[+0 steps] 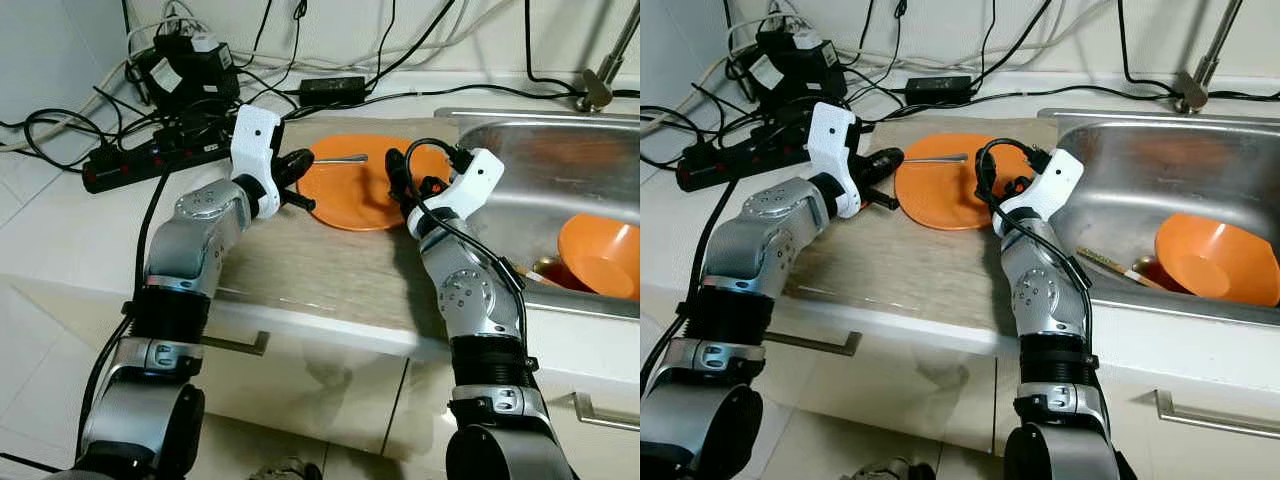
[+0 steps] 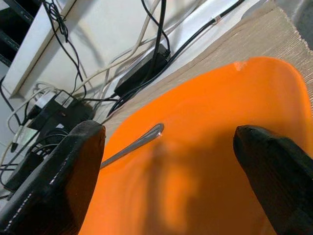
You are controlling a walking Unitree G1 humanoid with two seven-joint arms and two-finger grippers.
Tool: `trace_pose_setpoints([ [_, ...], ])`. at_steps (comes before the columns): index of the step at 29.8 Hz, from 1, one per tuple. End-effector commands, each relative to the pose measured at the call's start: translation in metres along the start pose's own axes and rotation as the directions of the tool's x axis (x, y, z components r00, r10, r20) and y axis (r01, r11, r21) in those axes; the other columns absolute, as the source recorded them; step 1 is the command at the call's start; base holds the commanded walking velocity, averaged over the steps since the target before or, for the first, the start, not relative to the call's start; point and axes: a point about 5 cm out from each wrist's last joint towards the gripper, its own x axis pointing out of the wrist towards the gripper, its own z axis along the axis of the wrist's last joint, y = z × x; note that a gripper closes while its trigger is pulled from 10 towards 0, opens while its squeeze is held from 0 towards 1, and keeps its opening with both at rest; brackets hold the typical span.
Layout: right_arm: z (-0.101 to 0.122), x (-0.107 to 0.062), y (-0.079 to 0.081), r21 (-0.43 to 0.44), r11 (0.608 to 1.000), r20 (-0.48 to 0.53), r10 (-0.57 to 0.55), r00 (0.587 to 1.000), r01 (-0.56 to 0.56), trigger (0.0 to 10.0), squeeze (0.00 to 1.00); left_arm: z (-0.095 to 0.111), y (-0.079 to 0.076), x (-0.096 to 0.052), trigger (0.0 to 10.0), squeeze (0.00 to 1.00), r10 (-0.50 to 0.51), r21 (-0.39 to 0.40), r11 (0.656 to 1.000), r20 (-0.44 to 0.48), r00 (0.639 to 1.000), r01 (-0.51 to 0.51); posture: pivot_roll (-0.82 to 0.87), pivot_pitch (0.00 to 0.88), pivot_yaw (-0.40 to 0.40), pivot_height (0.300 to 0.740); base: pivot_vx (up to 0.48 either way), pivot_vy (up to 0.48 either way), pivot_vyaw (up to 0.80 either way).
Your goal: Kitchen organization
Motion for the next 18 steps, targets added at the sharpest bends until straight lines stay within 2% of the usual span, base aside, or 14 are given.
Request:
trace_pose_setpoints([
  [1,-0.012,-0.002,0.001,-0.004,1.0,-0.031,-0.022,0.999,0.022,10.0,0.0,0.003,0.002,-0.004,10.0,0.0,0.004,0.015,1.0,0.003,1.0,-0.004,0.03,0.006,0.11,0.74,0.0,0.0,0.0],
  [4,-0.011,-0.002,0.006,-0.028,1.0,-0.02,0.0,1.0,-0.001,10.0,0.0,0.003,0.002,-0.004,10.0,0.0,0.004,0.016,1.0,0.001,1.0,-0.004,0.04,0.003,0.111,0.74,0.0,0.0,0.0],
  [7,-0.007,-0.002,0.019,-0.178,0.982,0.024,0.068,0.997,-0.063,10.0,0.0,0.003,0.003,-0.004,10.0,0.0,0.006,0.022,1.0,0.0,1.0,-0.006,0.04,0.0,0.11,0.74,0.0,0.0,0.0],
  [11,0.005,-0.003,0.037,-0.386,0.912,0.085,0.187,0.979,-0.14,10.0,0.0,0.001,0.002,-0.002,10.0,0.0,0.02,0.047,0.999,0.001,1.0,-0.02,0.03,0.0,0.103,0.74,0.0,0.0,0.0],
  [14,0.015,-0.003,0.041,-0.48,0.866,0.127,0.228,0.965,-0.141,10.0,0.0,-0.003,0.001,-0.001,10.0,0.0,0.024,0.051,0.998,-0.004,1.0,-0.024,0.03,0.0,0.098,0.74,0.0,0.0,0.0],
  [16,0.025,-0.004,0.043,-0.556,0.822,0.17,0.258,0.951,-0.123,10.0,0.0,-0.007,0.002,0.002,10.0,0.0,0.031,0.051,0.998,-0.019,0.999,-0.03,0.02,0.0,0.091,0.74,0.0,0.0,0.0],
  [18,0.032,-0.005,0.044,-0.597,0.795,0.197,0.277,0.94,-0.109,10.0,0.0,-0.011,0.004,0.004,10.0,0.0,0.041,0.055,0.998,-0.035,0.999,-0.039,0.02,0.0,0.084,0.74,0.0,0.0,0.0],
])
